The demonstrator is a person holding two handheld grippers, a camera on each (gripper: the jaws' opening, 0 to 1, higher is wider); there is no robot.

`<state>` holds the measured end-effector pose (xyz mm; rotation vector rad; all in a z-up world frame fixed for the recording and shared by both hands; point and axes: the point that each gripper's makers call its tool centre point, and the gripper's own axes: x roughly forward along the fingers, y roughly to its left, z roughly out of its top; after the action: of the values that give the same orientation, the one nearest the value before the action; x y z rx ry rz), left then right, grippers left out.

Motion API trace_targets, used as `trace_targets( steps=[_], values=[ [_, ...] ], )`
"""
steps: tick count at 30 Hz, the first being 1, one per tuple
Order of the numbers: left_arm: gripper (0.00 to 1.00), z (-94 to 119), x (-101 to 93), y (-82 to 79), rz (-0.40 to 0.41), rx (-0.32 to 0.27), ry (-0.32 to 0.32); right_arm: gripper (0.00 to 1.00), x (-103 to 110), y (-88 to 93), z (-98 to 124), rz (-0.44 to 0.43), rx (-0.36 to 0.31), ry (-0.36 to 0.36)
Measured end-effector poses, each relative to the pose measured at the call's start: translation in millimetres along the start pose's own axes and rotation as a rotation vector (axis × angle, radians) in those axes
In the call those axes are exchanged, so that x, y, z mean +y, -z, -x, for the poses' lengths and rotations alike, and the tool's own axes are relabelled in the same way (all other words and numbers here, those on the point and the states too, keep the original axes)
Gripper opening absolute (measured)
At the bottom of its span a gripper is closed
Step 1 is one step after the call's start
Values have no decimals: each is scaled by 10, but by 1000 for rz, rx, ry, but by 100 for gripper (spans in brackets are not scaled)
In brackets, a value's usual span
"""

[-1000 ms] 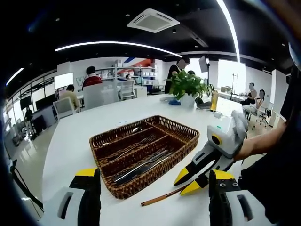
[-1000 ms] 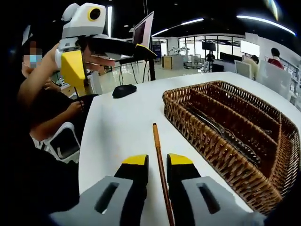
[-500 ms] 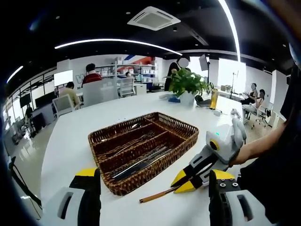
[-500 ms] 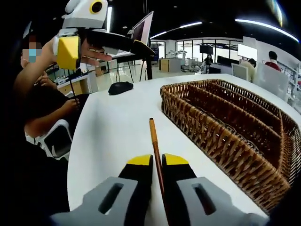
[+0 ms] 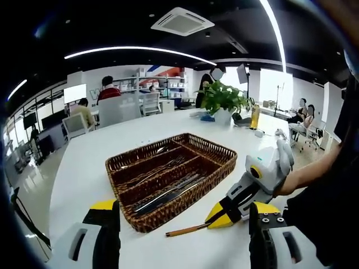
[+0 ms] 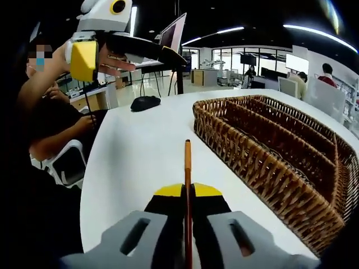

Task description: Arrange the knives, forks, and spoons in their matching storage slots by inserting each utensil handle-first until every utensil is classified and aligned in the correct compartment

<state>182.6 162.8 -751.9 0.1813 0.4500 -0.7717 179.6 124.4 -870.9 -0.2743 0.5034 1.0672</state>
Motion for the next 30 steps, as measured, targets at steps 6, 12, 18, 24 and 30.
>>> trace_targets(
  steps=[6,12,18,24,30],
  values=[
    [100,3,34,-24,1,-1,-7,1,1,-23,32,-26,16,-12],
    [100,15,49,-92,-7,-10,-16,1,-45,-254,167,-15,-27,0],
    [100,-11,37,-125,-9,-5,-16,1,-151,-553,330,-26,-68,23],
    [100,-40,25,-152,-17,-4,-7,1,-261,-819,471,-21,-94,60],
    [100,-47,34,-158,-23,-2,-3,1,-483,-998,615,-27,-88,134]
  ],
)
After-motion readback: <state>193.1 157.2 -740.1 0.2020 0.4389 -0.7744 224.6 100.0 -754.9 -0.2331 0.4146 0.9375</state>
